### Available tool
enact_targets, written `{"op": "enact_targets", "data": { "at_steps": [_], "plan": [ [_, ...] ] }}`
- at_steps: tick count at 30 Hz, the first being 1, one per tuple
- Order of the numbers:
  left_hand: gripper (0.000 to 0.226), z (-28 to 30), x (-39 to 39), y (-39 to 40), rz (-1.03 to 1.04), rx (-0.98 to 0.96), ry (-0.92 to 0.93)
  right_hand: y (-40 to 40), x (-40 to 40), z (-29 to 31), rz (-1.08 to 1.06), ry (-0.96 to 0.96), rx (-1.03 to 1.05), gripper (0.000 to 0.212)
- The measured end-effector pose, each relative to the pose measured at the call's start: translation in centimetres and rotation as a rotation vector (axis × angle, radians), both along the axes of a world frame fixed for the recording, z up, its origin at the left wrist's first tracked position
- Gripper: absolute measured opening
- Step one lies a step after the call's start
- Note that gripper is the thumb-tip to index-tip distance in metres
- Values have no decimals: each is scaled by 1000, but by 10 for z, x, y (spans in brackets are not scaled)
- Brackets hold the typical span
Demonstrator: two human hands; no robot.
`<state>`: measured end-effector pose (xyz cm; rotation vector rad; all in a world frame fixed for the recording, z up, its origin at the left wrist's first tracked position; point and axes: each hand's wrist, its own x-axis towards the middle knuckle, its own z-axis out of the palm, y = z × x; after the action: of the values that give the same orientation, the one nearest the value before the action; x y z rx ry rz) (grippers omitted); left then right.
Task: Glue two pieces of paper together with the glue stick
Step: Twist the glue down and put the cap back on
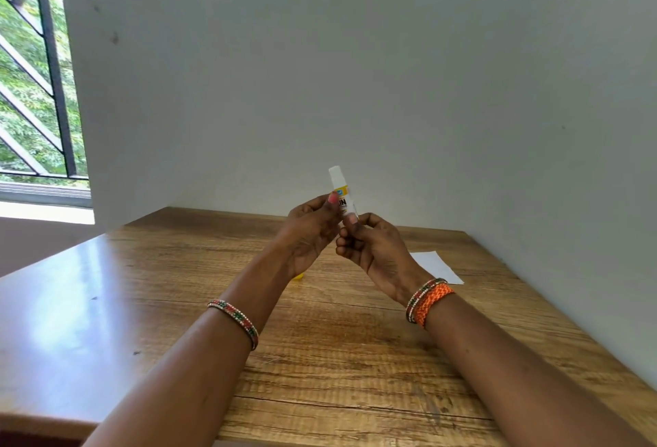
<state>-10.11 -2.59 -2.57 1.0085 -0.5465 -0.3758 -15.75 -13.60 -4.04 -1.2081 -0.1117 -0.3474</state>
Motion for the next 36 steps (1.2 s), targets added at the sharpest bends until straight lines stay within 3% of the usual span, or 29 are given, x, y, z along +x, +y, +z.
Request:
{"op": "enact_targets", "data": {
  "at_steps": [3,7,15,19,23,26,30,36],
  "plan": [
    [23,0,0,2,-45,19,-41,0,-2,2,90,53,-14,24],
    [13,1,4,5,40,7,1,5,-4,5,160,118,18,40],
    [11,0,3,0,160,-17,23,6,-2,5,-18,28,50,8],
    [14,-1,-1,-4,234,6,27,5,1,2,-119,-9,14,14],
    [18,2,-4,-2,33,-2,15,0,-1,4,16,37,78,9],
    [26,3,-4,1,-46,7,-6,1,-3,4,82,97,73,28],
    [31,3,-1,3,32,10,-2,6,-5,5,123,136,84,47],
    [16,-1,1,0,175,56,-37,9,-3,4,87,123,165,34]
  ]
}}
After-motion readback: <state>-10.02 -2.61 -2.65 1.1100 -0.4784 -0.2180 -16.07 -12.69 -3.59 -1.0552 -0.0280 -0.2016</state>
